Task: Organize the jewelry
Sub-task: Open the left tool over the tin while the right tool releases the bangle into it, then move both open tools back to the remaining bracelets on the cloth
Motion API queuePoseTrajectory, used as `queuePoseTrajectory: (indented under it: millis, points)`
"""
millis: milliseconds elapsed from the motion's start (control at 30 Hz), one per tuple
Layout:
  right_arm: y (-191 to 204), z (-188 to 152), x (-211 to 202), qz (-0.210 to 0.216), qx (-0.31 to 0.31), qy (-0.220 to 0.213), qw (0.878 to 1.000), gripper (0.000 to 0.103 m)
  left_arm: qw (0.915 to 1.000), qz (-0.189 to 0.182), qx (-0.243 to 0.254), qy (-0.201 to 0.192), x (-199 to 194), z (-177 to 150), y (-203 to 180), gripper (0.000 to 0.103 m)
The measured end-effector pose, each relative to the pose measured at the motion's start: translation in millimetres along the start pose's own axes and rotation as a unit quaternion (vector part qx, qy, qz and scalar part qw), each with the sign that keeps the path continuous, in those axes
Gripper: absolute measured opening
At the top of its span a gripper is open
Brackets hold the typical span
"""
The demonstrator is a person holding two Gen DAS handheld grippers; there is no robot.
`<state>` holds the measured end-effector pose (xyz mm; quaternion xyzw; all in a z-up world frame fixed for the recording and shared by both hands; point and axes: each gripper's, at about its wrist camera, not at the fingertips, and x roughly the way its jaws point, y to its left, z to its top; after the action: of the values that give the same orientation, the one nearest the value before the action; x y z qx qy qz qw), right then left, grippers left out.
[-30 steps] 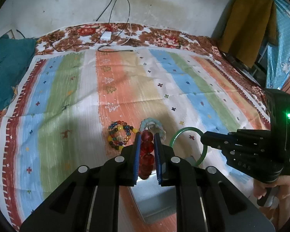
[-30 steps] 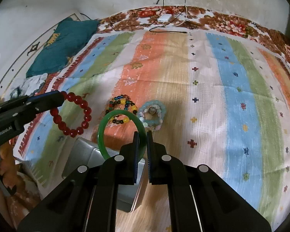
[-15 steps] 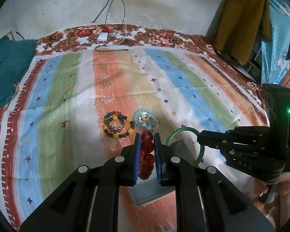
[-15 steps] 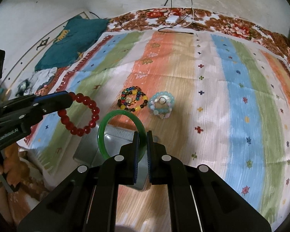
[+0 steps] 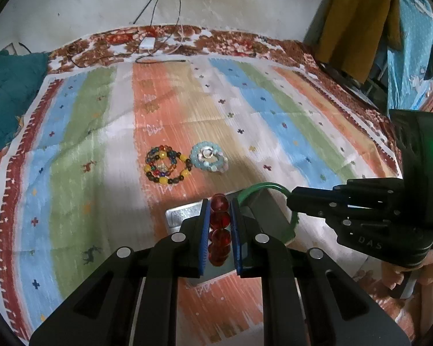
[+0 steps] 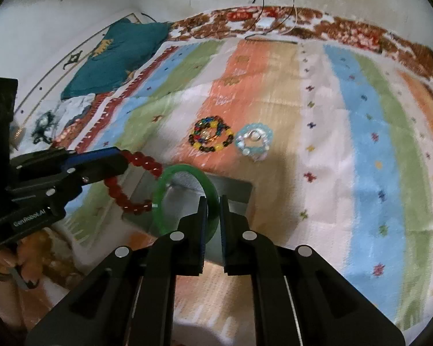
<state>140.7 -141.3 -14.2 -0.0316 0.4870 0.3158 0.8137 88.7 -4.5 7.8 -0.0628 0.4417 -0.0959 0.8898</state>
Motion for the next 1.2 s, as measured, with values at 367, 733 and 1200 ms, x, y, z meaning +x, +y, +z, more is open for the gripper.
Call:
queuePoseTrajectory:
  millis: [367,733,1200]
  points:
    - [-11.0,5.3,3.7,-0.029,0.015,0.000,0.999,0.057,0.9979,0.032,-0.056,-0.010,-0.8,4.3,32.6,0.050]
    - [-21.3,21.8,12.4,-0.051,0.021,-0.007,0.998,0.069,0.9950,0.058,-0.081,0.002,12.5,18.2,60.9,0.065]
    - [-34.6,43.6,27.2,-0.066,0.033,-0.002,0.997,0.073,0.9929,0.064,-0.097,0.024,37.8,32.4,77.8,0.070]
